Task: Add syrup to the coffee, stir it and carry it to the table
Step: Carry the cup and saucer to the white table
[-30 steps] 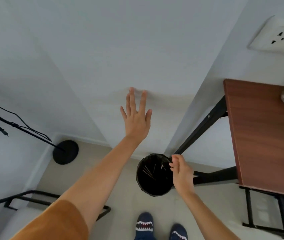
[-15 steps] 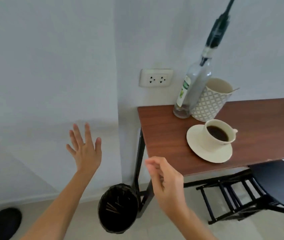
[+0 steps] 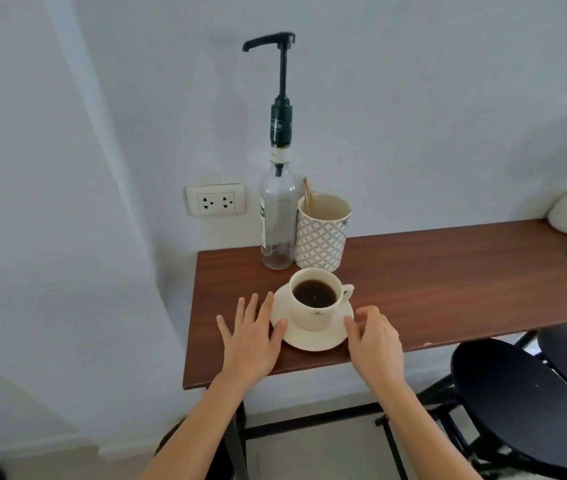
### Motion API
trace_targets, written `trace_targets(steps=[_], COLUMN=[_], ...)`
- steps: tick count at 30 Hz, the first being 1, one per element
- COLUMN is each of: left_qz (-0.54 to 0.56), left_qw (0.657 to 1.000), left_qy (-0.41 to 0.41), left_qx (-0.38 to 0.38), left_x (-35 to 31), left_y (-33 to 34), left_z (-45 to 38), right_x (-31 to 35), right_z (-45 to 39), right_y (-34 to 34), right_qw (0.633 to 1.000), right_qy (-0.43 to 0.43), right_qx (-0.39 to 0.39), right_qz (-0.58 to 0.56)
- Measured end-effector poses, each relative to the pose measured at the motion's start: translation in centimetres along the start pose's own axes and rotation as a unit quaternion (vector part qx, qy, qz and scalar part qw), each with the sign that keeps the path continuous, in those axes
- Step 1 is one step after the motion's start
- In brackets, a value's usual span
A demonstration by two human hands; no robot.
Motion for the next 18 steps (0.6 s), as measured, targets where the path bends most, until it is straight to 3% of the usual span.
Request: trace_targets(steps=[4,9,13,18], left_qz=[-0.057,-0.064,-0.061,-0.063], left_qw=[0.998,0.998,0.998,0.998], left_qy=[-0.005,-0.002,0.004,0.023], left_qx=[0.012,0.004,0.006,0.011], left_x=[-1.3,-1.9,-2.0,-2.4], left_y=[0.9,1.2,1.4,1.6], left_z=[0.3,1.6,3.0,5.1], right_x=[0.6,-0.2,-1.3,-3.0], right_z=[-0.9,0.1,2.0,4.1], right_y=[0.9,0.6,1.4,2.4], right_qw=[0.994,0.994,0.978,0.891], right_qy=[-0.002,0.014,0.068,0.145], right_qx=[0.043,0.077,0.165,0.267], right_qz=[0.098,0.079,-0.107,-0.339])
Point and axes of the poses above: each hand's wrist, its own z-axis away from the middle knuckle, its own y-axis out of the palm, x = y × z, the point moved 7 cm from there along -z, towards the middle knuckle, and after that the axes turned 11 degrees about y, right-handed, at the moved point
